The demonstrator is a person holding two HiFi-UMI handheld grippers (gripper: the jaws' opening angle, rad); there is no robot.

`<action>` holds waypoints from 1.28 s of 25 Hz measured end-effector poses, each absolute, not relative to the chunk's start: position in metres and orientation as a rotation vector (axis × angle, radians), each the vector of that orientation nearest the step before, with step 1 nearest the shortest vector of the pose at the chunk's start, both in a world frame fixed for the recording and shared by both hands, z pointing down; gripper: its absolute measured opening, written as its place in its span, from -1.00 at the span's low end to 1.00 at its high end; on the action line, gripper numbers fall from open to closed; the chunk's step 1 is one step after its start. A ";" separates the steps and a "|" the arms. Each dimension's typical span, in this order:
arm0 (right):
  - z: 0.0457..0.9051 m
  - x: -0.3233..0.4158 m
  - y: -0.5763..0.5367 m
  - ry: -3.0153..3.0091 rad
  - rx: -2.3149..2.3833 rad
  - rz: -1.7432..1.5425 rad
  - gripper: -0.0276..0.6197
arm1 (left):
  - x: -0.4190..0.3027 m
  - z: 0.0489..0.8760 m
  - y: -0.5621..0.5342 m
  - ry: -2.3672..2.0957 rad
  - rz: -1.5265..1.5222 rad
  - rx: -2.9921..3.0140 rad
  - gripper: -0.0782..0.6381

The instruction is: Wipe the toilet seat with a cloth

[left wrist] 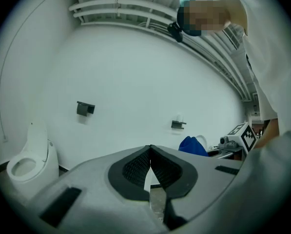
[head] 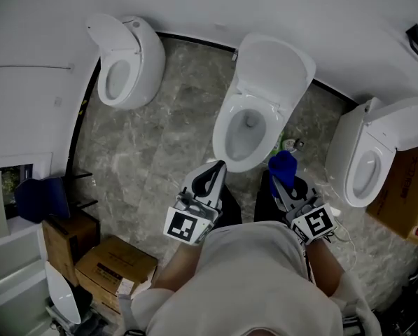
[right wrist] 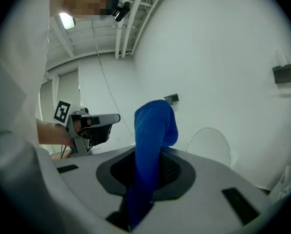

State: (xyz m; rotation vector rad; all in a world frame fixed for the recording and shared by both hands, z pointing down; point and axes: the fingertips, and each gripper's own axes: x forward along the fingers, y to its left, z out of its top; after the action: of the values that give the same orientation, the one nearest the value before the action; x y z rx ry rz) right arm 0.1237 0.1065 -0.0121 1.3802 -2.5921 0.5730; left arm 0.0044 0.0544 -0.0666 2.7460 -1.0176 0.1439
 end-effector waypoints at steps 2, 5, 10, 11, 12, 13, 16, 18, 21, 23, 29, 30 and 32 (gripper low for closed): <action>0.001 0.129 0.100 -2.602 1.320 0.594 -0.74 | 0.015 -0.054 0.050 -1.009 0.153 2.726 -0.77; 0.021 0.139 0.092 -2.595 1.298 0.602 -0.74 | 0.029 -0.031 0.043 -0.981 0.191 2.717 -0.77; 0.056 0.143 0.086 -2.551 1.311 0.657 -0.74 | 0.030 0.007 0.033 -0.994 0.262 2.676 -0.77; 0.066 0.145 0.082 -2.532 1.323 0.678 -0.74 | 0.027 0.018 0.030 -1.000 0.273 2.664 -0.77; 0.076 0.146 0.078 -2.511 1.336 0.693 -0.74 | 0.025 0.029 0.026 -1.001 0.280 2.652 -0.77; 0.086 0.147 0.074 -2.488 1.348 0.703 -0.74 | 0.024 0.039 0.024 -0.996 0.284 2.641 -0.77; 0.113 0.147 0.065 -2.445 1.364 0.721 -0.74 | 0.028 0.064 0.021 -0.957 0.283 2.632 -0.77; 0.129 0.147 0.062 -2.431 1.361 0.727 -0.74 | 0.034 0.078 0.023 -0.925 0.285 2.634 -0.77; 0.152 0.138 0.056 -2.427 1.351 0.733 -0.74 | 0.026 0.103 0.022 -0.940 0.307 2.602 -0.77; 0.168 0.134 0.052 -2.434 1.351 0.744 -0.74 | 0.021 0.119 0.018 -0.978 0.305 2.596 -0.77; 0.224 0.145 0.050 -2.379 1.361 0.761 -0.74 | 0.018 0.180 0.023 -1.001 0.299 2.551 -0.77; 0.235 0.144 0.049 -2.371 1.365 0.771 -0.74 | 0.015 0.189 0.025 -0.997 0.315 2.549 -0.77; 0.254 0.142 0.049 -2.363 1.361 0.785 -0.74 | 0.014 0.203 0.025 -0.993 0.324 2.554 -0.77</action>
State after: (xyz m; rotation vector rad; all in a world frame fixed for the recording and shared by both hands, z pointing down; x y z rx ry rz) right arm 0.1417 0.0494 0.2539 1.3606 -2.3628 0.7850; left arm 0.0136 0.0245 0.2028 2.5538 -0.9931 0.3243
